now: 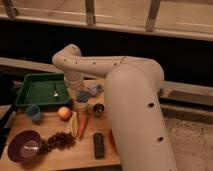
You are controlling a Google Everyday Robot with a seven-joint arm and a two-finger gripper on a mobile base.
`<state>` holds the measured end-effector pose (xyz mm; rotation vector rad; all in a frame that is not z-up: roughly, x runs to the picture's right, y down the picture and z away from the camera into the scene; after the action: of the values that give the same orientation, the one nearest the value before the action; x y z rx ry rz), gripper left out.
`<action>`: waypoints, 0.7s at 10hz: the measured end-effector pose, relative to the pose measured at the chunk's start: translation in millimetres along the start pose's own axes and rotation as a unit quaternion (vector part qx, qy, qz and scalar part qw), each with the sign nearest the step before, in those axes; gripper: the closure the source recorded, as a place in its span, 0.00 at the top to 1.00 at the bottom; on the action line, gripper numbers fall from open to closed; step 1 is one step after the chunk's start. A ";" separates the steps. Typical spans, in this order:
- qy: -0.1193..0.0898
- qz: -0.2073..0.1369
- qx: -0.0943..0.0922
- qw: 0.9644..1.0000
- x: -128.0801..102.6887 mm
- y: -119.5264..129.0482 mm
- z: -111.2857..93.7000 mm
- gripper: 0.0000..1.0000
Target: Place sponge in paper cup
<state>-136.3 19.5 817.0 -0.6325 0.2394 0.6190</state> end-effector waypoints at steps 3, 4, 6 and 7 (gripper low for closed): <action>-0.002 0.001 0.008 1.000 -1.8 -0.2 -4.9 0.00; -0.007 0.001 0.012 1.000 -3.1 -2.5 -10.8 0.00; -0.012 -0.002 0.018 1.000 -8.5 -3.2 -16.4 0.00; -0.017 -0.003 0.018 1.000 -11.9 -3.0 -17.0 0.00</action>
<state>-144.3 1.6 809.7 -0.5877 0.2153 0.6173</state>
